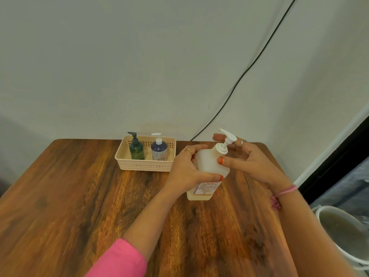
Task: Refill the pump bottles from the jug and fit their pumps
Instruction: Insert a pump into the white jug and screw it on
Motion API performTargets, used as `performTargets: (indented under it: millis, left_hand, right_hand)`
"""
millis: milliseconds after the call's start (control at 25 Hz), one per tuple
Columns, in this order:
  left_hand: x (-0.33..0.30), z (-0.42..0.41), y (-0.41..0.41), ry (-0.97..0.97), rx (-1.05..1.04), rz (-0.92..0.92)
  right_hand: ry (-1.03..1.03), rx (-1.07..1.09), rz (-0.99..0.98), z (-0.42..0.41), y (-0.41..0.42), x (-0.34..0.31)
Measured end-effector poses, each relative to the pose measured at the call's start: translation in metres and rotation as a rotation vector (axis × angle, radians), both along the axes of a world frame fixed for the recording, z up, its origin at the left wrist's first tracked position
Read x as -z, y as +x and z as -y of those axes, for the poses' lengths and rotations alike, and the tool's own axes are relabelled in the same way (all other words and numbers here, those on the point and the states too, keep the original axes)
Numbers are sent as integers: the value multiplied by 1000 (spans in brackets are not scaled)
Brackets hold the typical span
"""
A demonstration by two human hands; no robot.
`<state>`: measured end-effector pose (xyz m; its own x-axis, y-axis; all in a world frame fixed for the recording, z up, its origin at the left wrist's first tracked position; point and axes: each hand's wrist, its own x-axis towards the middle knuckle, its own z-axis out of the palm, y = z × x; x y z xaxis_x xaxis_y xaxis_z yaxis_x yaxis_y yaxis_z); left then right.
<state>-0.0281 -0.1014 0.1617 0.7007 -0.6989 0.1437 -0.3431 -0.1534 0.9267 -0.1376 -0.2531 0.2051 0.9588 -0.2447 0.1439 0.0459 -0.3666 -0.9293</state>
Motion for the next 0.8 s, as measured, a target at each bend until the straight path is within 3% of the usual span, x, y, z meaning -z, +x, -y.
performTargets:
  millis: [80,320,560,640,800]
  left_hand:
    - [-1,1,1,-17,7,-13]
    - [0,4,0,-9,-14,-25]
    - [-6,4,-2,-33,-16,-44]
    - [-7,6,-3,-39,-16,-45]
    - [-7,9,-6,-30,-26,-37]
  right_hand:
    - [61,-18,27,2,-1,-1]
    - [-68,358,96,-17,14,6]
    - [90,38,59,-10,0,-3]
    - [184,158,146,-11,4,2]
    - [93,322,153,-19,14,8]
